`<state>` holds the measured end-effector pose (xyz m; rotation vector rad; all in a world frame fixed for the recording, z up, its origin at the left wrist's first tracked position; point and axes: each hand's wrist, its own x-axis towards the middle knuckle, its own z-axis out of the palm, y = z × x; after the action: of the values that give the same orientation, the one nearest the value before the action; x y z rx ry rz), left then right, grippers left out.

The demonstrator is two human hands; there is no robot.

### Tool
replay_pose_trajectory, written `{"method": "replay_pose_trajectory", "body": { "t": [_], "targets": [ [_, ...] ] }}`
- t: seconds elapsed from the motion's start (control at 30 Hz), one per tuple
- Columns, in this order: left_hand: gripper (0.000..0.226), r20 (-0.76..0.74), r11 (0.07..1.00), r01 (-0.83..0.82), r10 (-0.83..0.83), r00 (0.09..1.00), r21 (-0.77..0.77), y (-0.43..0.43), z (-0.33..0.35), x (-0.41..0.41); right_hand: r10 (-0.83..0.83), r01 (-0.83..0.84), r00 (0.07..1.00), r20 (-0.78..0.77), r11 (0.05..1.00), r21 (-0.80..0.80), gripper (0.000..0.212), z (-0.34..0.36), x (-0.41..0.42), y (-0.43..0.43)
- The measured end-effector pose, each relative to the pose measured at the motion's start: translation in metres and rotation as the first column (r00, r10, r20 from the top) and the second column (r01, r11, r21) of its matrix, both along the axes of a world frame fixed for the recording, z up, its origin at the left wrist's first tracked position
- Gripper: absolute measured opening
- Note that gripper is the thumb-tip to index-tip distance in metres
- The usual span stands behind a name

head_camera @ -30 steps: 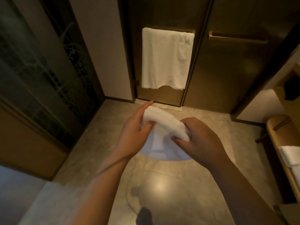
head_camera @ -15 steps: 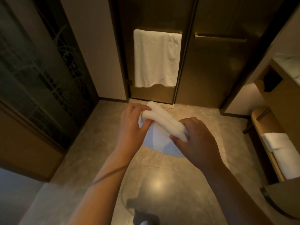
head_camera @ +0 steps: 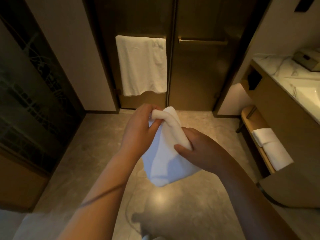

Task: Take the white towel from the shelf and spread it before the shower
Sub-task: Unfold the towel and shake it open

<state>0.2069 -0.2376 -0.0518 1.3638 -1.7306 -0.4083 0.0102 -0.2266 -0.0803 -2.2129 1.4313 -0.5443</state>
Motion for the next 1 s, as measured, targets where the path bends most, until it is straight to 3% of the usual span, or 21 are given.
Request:
{"method": "replay_pose_trajectory", "body": {
  "t": [0.3,0.47,0.53,0.6,0.63,0.7,0.8,1.0],
  "targets": [
    [0.016,0.023,0.997,0.015,-0.014,1.0,-0.072,0.003,0.014,-0.008,-0.205,0.207,0.978,0.027,0.974,-0.092,0.036,-0.004,-0.012,0.005],
    [0.014,0.054,0.992,0.014,-0.007,0.999,-0.124,-0.002,0.017,-0.021,-0.25,0.241,0.963,0.096,0.965,0.102,0.044,-0.013,-0.02,0.004],
    [0.014,0.075,0.991,0.028,-0.018,0.997,-0.133,-0.005,0.017,-0.026,-0.179,0.151,0.97,0.162,0.973,0.174,0.068,-0.016,-0.025,0.003],
    [0.014,0.09,0.989,0.041,-0.028,0.996,-0.141,-0.007,0.017,-0.03,-0.026,-0.049,0.954,0.299,0.97,0.24,0.095,-0.018,-0.033,0.005],
    [0.014,0.088,0.989,0.044,-0.032,0.996,-0.142,-0.008,0.017,-0.031,0.034,-0.133,0.934,0.355,0.957,0.259,0.098,-0.022,-0.039,0.006],
    [0.015,0.079,0.989,0.043,-0.032,0.996,-0.142,-0.009,0.016,-0.032,0.04,-0.184,0.91,0.412,0.93,0.317,0.081,-0.03,-0.051,0.012],
    [0.015,0.091,0.99,0.028,-0.015,0.996,-0.141,-0.009,0.014,-0.032,-0.075,-0.102,0.919,0.387,0.904,0.415,0.055,-0.05,-0.068,0.019],
    [0.017,0.112,0.991,-0.016,0.03,0.993,-0.131,-0.007,0.013,-0.024,-0.197,0.18,0.971,0.133,0.975,0.134,0.024,-0.074,-0.076,0.015]
  ]
}}
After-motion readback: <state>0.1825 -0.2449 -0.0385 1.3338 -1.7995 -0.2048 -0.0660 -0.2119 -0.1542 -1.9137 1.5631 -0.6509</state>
